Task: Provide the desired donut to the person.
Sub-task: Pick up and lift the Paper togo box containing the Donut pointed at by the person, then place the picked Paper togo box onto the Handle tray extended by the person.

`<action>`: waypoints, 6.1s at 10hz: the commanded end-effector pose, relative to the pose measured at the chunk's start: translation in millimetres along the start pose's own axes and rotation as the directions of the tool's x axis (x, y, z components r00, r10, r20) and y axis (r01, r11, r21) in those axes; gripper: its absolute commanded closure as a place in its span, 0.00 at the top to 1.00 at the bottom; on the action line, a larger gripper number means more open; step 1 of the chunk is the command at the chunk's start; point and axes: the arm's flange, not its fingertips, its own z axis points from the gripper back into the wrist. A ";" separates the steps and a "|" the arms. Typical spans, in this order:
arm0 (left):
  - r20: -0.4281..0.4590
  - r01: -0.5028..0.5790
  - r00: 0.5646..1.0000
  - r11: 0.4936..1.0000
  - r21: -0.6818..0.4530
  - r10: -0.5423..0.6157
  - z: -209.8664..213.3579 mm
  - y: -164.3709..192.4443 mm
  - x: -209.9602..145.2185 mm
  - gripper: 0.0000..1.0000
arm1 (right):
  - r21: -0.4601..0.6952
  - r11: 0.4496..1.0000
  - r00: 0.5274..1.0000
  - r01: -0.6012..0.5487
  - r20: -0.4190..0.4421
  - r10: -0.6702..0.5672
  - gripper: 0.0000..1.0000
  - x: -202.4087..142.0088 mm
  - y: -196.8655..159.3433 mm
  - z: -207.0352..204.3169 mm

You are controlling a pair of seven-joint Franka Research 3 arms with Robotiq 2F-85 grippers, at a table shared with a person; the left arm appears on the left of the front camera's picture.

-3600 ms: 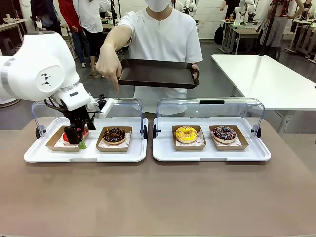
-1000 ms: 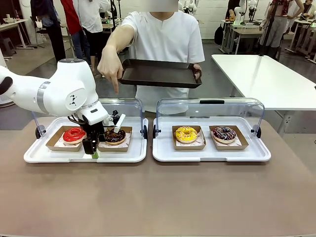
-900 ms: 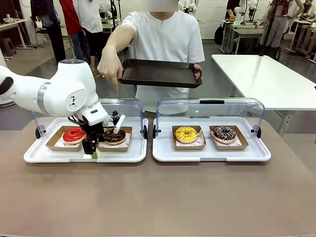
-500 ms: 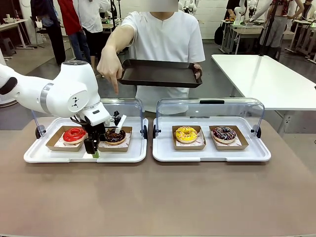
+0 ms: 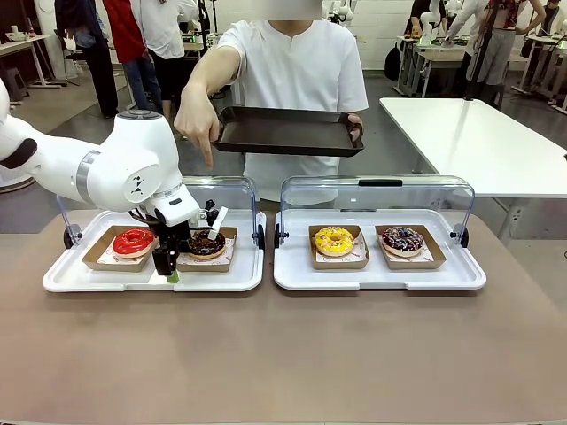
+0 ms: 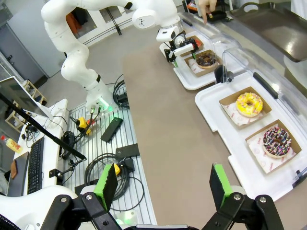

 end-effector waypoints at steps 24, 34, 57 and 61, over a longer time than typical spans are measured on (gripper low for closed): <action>-0.043 0.019 0.999 1.000 -0.025 -0.020 133.0 -89.0 6.2 0.00 | 0.008 1.000 1.000 0.001 0.012 -0.002 1.00 -0.2 -0.4 0.7; -0.029 -0.036 0.999 0.999 0.007 0.036 223.6 -101.9 1.0 0.00 | 0.008 1.000 1.000 0.001 0.012 -0.002 1.00 -0.2 -0.4 0.7; 0.016 -0.011 1.000 0.992 0.122 0.009 318.4 -92.7 29.1 0.02 | 0.008 1.000 1.000 0.001 0.012 -0.002 1.00 -0.2 -0.4 0.7; 0.051 -0.080 0.996 0.978 0.191 0.071 327.9 -28.4 50.5 0.02 | 0.008 1.000 1.000 0.001 0.012 -0.002 1.00 -0.2 -0.4 0.7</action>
